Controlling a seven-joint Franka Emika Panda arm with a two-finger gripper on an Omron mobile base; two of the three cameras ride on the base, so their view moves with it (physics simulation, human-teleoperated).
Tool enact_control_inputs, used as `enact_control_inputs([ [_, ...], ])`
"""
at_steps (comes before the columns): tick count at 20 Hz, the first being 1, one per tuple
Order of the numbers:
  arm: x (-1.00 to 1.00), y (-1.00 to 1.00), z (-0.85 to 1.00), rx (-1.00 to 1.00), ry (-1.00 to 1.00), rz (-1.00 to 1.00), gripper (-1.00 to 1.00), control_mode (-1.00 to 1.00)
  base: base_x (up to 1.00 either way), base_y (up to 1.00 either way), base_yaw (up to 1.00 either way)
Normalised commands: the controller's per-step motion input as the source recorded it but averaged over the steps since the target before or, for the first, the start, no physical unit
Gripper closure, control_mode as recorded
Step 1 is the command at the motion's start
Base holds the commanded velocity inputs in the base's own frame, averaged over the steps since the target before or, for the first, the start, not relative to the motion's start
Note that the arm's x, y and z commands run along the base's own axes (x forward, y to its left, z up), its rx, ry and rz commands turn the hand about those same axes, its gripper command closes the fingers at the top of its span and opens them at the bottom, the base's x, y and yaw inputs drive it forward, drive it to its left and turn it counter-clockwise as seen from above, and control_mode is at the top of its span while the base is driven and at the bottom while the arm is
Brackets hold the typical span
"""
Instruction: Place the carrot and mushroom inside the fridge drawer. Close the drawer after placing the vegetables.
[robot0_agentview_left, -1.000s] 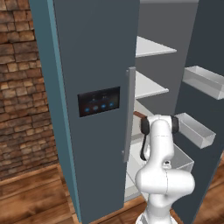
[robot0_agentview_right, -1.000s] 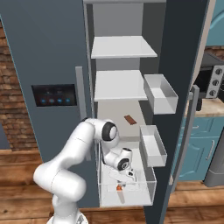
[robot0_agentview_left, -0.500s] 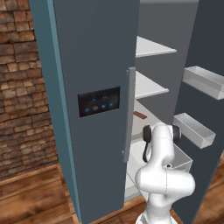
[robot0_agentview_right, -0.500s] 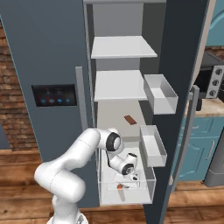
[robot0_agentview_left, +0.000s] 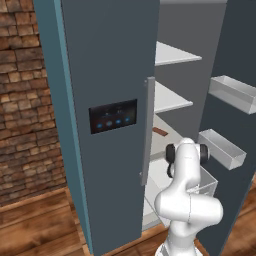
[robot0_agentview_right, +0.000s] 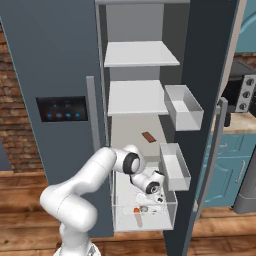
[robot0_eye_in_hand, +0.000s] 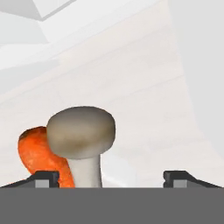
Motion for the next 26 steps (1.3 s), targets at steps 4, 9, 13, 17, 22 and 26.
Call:
enact_control_inputs([
  [4, -0.1, 0.25, 0.54, 0.0, -0.13, -0.05, -1.0, -1.0, 0.0, 0.0, 0.0],
  [9, -0.27, 0.44, 0.53, 0.0, -0.17, -0.14, -1.0, -1.0, 0.0, 0.0, 0.0],
  [13, -0.26, 0.7, 0.53, 0.0, -0.18, -0.2, -1.0, -1.0, 0.0, 0.0, 0.0],
  [17, -0.11, 0.47, 0.83, -0.02, -0.16, -0.16, -1.0, -1.0, 0.0, 0.0, 0.0],
  [22, -0.21, 0.13, 0.99, -0.04, -0.14, -0.15, -1.0, -1.0, 0.0, 0.0, 0.0],
  [26, -0.51, -0.2, 0.95, -0.02, -0.12, -0.17, -1.0, -1.0, 0.0, 0.0, 0.0],
])
